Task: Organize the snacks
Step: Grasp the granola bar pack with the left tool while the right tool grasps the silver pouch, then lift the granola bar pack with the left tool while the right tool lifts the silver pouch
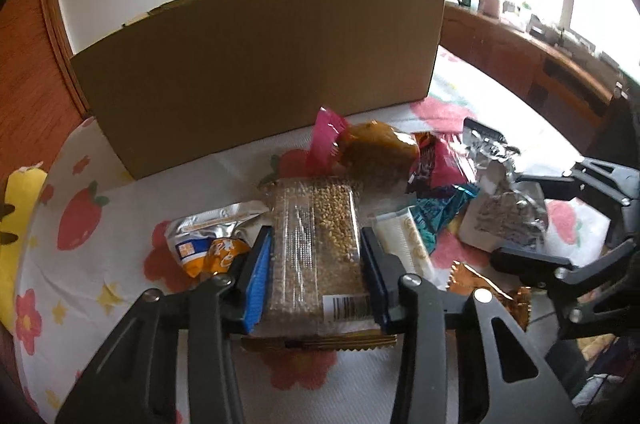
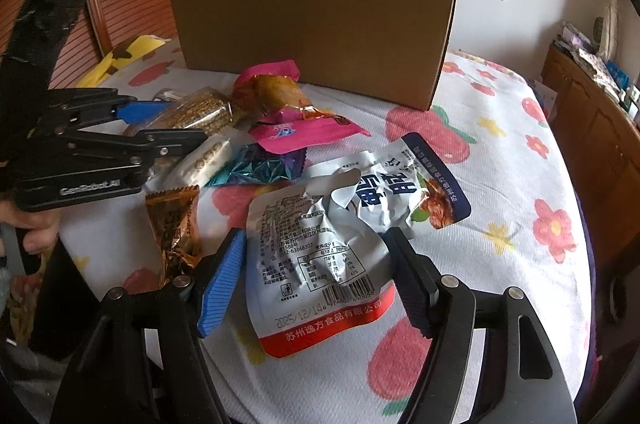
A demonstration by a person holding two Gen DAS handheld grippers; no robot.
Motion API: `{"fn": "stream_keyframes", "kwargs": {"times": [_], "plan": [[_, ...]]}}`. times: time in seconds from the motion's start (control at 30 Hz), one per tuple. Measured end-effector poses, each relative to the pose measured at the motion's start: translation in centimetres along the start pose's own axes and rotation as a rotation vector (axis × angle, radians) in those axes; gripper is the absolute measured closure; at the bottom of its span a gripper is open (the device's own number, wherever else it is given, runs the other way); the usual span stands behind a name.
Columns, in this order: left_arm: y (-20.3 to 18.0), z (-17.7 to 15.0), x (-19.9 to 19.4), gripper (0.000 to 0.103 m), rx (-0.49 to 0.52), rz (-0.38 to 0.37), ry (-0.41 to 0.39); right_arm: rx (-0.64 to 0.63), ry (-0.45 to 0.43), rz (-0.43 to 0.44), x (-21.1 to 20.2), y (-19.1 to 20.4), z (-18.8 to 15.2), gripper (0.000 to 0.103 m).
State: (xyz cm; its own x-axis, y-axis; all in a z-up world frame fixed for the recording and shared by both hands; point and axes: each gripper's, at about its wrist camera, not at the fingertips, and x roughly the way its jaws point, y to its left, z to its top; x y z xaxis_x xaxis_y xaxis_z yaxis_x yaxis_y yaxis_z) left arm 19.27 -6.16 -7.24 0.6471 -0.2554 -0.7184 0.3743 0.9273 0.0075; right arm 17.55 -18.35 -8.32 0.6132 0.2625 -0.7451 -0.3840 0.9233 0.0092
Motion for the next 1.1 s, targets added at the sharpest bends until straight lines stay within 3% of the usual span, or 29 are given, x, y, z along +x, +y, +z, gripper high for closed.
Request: {"fn": "stream_keyframes", "kwargs": {"times": [0.4,1.1], "plan": [[3.0,-0.1,-4.5,0.062,-0.095,-0.012,-0.123,0.004,-0.001,0.000,0.1,0.1,0.0,0.029],[2.6,-2.9,-5.8,0.062,-0.145,-0.015,-0.140,0.008,0.004,-0.008,0.1,0.2,0.0,0.030]]}}
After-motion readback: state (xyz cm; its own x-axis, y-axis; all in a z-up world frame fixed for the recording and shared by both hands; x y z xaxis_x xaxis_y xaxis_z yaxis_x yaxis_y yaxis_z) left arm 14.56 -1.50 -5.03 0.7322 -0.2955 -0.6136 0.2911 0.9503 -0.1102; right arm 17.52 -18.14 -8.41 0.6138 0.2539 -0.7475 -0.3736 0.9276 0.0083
